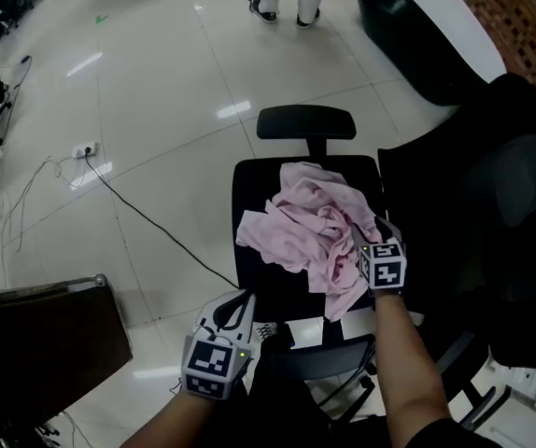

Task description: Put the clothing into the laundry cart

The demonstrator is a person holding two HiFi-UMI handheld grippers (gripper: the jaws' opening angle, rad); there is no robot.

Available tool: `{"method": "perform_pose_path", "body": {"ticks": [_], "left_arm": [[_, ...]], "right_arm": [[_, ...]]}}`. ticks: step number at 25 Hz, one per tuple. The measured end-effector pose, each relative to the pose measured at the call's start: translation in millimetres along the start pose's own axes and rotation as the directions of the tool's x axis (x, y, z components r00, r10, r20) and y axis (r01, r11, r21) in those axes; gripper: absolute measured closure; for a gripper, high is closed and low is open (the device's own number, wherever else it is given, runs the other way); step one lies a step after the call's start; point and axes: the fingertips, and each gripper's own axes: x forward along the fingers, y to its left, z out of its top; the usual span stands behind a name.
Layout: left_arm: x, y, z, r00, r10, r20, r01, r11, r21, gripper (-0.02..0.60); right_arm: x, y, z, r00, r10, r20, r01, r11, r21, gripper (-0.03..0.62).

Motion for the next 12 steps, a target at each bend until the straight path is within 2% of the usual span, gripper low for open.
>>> {"method": "perform_pose_path", "body": {"ticks": [1, 4, 12], "left_arm": [[4.2, 0.4, -3.4, 1.000, -0.001, -0.007, 0.001, 1.000, 0.000, 0.581], [13.4, 1.4, -11.2, 1.000, -0.005, -0.027, 0.005, 1.000, 0.000, 0.581], [40.0, 2.5, -22.5, 0.998, -0.024, -0.059, 0.024, 1.000, 0.008, 0.581]], "right_arm": [[4.2, -2.4, -3.4, 1.000, -0.004, -0.008, 0.004, 1.000, 0.000, 0.316], [20.6, -7.2, -16.5, 0.999, 0.002, -0.051, -0.002, 1.000, -0.001, 0.204], [70.3, -23.7, -35.8, 0.995, -0.018, -0.097, 0.018, 1.000, 0.004, 0.204]]}}
